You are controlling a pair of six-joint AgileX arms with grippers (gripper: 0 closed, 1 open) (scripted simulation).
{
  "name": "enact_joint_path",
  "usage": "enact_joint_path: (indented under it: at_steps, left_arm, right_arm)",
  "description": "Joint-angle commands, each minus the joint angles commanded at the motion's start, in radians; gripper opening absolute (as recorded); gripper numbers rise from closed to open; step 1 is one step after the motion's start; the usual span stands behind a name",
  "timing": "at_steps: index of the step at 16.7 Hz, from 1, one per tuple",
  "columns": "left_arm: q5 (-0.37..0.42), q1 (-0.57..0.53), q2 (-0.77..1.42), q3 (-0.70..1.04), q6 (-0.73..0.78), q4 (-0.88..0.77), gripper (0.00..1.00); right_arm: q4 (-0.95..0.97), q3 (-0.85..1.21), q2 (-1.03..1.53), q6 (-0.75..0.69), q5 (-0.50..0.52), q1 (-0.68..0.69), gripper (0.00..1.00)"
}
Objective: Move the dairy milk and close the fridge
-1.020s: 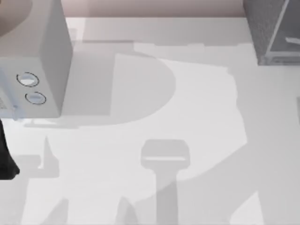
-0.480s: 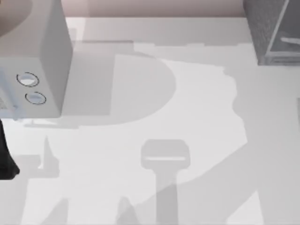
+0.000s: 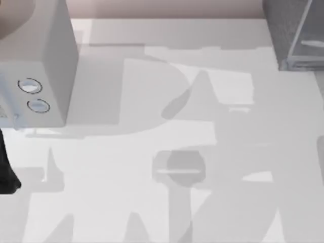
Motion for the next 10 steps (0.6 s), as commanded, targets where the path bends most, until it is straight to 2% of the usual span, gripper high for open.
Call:
enact_joint_path:
  at_steps: [10]
  left_arm:
    - [0.0, 0.0, 0.0, 0.0, 0.0, 0.0, 1.0]
  right_arm:
    - [-0.452, -0.578, -1.089, -0.005, 0.103, 0.077, 1.0]
